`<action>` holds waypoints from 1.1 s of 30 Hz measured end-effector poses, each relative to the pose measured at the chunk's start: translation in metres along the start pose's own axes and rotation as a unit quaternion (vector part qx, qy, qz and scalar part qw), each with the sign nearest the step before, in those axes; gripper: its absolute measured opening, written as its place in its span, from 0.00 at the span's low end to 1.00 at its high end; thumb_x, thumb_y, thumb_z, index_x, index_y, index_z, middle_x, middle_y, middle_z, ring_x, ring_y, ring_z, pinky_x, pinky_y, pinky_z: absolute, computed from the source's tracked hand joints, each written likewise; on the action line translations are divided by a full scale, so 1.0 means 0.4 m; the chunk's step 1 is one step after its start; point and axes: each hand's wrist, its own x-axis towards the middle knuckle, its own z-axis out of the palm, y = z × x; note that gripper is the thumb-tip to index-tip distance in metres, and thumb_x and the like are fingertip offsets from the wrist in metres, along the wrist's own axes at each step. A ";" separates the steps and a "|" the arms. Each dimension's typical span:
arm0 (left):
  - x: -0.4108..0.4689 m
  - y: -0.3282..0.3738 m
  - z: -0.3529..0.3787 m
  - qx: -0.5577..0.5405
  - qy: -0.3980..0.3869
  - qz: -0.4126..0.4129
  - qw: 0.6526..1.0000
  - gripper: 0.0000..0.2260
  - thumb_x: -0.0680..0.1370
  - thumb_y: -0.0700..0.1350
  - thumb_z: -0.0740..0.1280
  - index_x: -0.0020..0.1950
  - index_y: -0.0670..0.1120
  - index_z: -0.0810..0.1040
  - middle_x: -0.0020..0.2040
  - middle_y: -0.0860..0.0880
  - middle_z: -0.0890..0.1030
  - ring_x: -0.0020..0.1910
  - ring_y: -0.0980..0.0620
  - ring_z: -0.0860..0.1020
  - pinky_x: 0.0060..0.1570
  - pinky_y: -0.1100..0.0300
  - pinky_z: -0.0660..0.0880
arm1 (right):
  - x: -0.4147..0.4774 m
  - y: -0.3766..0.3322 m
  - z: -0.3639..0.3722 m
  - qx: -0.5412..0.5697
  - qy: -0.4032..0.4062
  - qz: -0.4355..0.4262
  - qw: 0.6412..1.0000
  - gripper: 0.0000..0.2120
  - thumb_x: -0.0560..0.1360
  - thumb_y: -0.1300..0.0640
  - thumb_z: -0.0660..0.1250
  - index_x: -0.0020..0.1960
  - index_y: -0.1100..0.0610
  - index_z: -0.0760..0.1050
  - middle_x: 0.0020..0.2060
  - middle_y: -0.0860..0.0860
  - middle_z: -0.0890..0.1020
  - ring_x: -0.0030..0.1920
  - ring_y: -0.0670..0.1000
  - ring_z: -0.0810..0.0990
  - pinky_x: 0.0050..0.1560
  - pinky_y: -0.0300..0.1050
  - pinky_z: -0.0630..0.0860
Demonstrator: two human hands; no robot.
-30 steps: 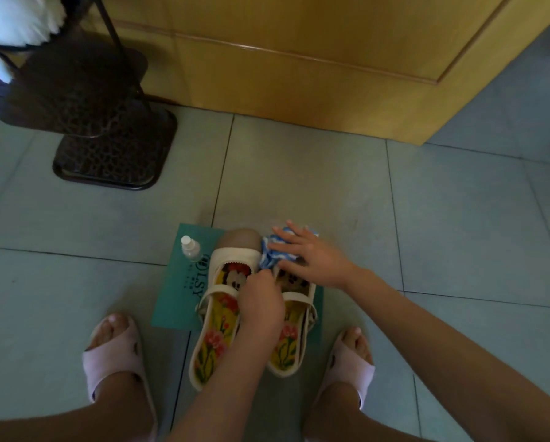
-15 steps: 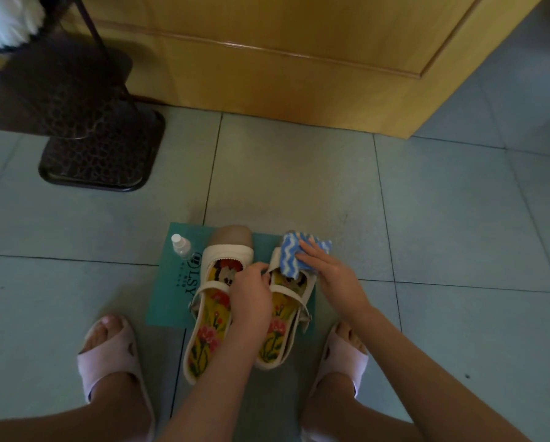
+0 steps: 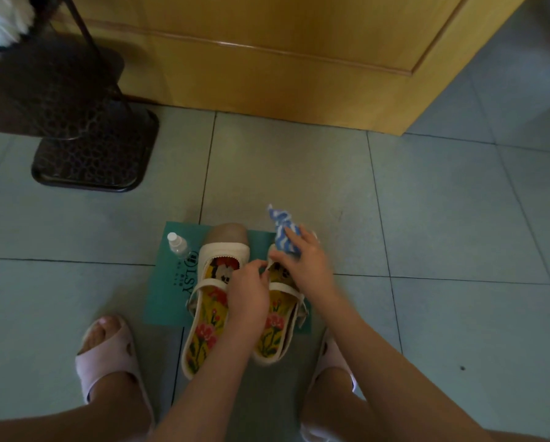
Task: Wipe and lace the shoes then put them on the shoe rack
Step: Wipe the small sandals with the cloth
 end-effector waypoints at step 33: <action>-0.013 -0.010 -0.001 -0.050 0.013 -0.011 0.999 0.12 0.79 0.44 0.61 0.61 0.45 0.76 0.54 0.45 0.80 0.52 0.47 0.78 0.47 0.57 0.73 | -0.122 0.086 -0.176 0.102 0.126 -0.006 0.987 0.16 0.76 0.74 0.55 0.57 0.66 0.78 0.55 0.59 0.80 0.46 0.45 0.79 0.43 0.21 0.71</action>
